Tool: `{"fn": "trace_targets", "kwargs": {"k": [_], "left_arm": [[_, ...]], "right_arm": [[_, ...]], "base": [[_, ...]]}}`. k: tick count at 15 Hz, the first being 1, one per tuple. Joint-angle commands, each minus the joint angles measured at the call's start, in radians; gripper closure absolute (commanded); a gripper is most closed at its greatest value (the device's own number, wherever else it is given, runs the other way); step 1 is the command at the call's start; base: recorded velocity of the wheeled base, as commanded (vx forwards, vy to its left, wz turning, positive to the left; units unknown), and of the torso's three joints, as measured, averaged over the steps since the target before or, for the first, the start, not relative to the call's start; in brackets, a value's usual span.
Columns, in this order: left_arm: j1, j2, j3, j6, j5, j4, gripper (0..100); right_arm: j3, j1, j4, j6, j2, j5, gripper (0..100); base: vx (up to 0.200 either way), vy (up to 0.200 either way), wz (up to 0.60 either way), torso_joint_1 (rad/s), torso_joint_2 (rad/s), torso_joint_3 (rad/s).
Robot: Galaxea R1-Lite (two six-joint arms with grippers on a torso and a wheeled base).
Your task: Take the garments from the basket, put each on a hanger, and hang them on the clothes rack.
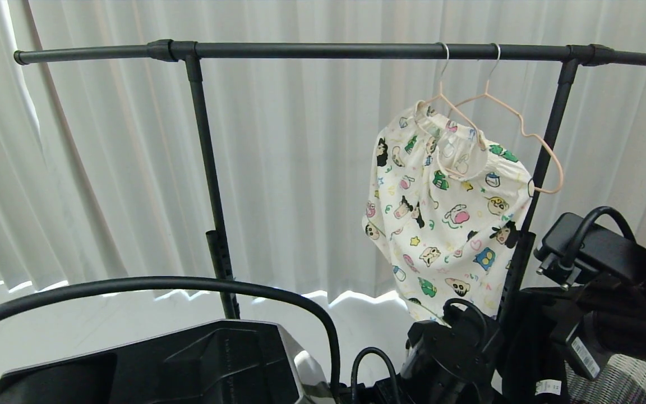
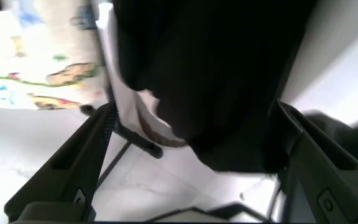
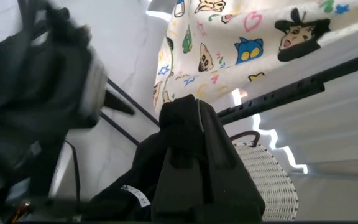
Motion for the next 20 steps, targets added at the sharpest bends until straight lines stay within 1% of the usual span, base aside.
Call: {"fn": "trace_targets", "kwargs": {"k": [1, 4, 9, 10, 13, 14, 16, 17, 19, 20], "left_arm": [[0.006, 0.037, 0.015, -0.002, 0.024, 0.006, 0], [0.011, 0.037, 0.077, -0.001, 0.037, 0.010, 0], [0.012, 0.044, 0.081, 0.001, 0.040, 0.010, 0], [0.012, 0.044, 0.081, 0.001, 0.040, 0.010, 100], [0.009, 0.046, 0.081, 0.001, 0.041, 0.009, 100], [0.008, 0.044, 0.084, 0.001, 0.053, 0.010, 100], [0.008, 0.049, 0.092, 0.021, 0.129, 0.010, 100], [0.012, 0.051, 0.117, 0.059, 0.165, 0.009, 100], [0.029, 0.037, 0.184, 0.111, 0.196, 0.001, 100], [0.037, 0.015, 0.207, 0.111, 0.195, 0.001, 100]], "right_arm": [[-0.001, 0.012, -0.002, 0.000, 0.009, -0.005, 100], [-0.003, 0.012, -0.002, 0.000, 0.009, -0.005, 100], [-0.003, 0.047, -0.002, 0.000, 0.011, -0.005, 100], [-0.003, 0.047, -0.002, 0.000, 0.009, -0.005, 100], [-0.003, 0.050, -0.002, 0.000, 0.008, -0.005, 100], [-0.003, 0.049, -0.002, 0.004, 0.008, -0.005, 100], [-0.003, 0.041, -0.002, 0.043, 0.009, -0.009, 100], [-0.003, 0.037, -0.002, 0.074, 0.012, -0.023, 100], [-0.003, 0.035, -0.002, 0.138, 0.026, -0.046, 100], [-0.003, 0.035, -0.002, 0.154, 0.032, -0.052, 100]], "base": [[0.000, 0.000, 0.00, 0.000, 0.00, 0.000], [0.000, 0.000, 0.00, 0.000, 0.00, 0.000], [0.000, 0.000, 0.00, 0.000, 0.00, 0.000], [0.000, 0.000, 0.00, 0.000, 0.00, 0.000], [0.000, 0.000, 0.00, 0.000, 0.00, 0.000], [0.000, 0.000, 0.00, 0.000, 0.00, 0.000], [0.000, 0.000, 0.00, 0.000, 0.00, 0.000], [0.000, 0.000, 0.00, 0.000, 0.00, 0.000], [0.000, 0.000, 0.00, 0.000, 0.00, 0.000], [0.000, 0.000, 0.00, 0.000, 0.00, 0.000]]}}
